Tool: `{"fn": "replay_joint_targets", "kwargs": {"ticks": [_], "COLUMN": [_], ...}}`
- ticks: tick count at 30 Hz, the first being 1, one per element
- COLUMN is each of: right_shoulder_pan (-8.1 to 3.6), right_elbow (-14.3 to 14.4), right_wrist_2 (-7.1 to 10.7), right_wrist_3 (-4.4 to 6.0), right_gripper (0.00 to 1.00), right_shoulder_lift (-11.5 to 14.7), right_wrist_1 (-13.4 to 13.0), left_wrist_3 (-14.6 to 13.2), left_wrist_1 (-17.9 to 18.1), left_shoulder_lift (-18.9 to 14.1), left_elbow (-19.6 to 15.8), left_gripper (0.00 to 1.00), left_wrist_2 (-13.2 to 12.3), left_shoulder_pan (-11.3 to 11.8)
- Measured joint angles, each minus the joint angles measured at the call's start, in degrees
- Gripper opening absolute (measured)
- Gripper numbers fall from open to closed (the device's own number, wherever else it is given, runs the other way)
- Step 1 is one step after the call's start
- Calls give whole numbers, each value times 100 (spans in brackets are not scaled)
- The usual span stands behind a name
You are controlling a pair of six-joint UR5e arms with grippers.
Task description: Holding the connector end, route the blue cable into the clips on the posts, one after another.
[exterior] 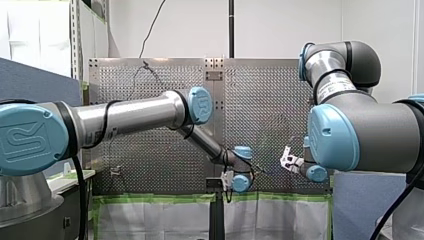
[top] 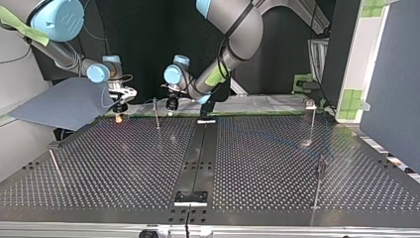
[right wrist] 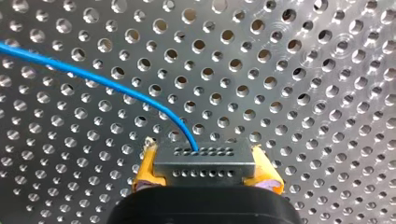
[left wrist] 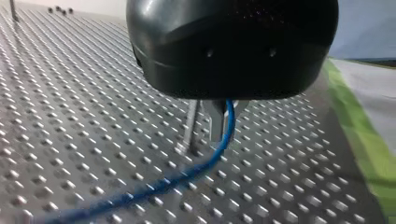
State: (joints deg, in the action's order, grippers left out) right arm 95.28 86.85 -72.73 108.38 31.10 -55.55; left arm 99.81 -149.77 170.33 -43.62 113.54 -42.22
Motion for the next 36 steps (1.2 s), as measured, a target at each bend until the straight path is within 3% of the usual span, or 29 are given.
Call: {"fn": "replay_joint_targets", "kwargs": {"ticks": [14,18,26,36], "right_shoulder_pan": [-13,-1,8,13], "right_elbow": [-243,-413,-676,-762], "right_wrist_2": [-125,-155,-351,-351], "right_wrist_3": [54,59,-43,-44], "right_gripper": [0,0,0,0], "right_shoulder_lift": [-64,-215,-332,-336], "right_wrist_1": [35,137,521,588], "left_wrist_3": [-40,-40,-41,-53], "left_wrist_1": [-325,-356,-410,-491], "left_shoulder_lift": [181,183,182,180], "left_elbow": [787,830,839,840], "left_gripper": [0,0,0,0], "left_wrist_2": [69,54,42,46], "left_shoulder_pan": [118,128,124,137]}}
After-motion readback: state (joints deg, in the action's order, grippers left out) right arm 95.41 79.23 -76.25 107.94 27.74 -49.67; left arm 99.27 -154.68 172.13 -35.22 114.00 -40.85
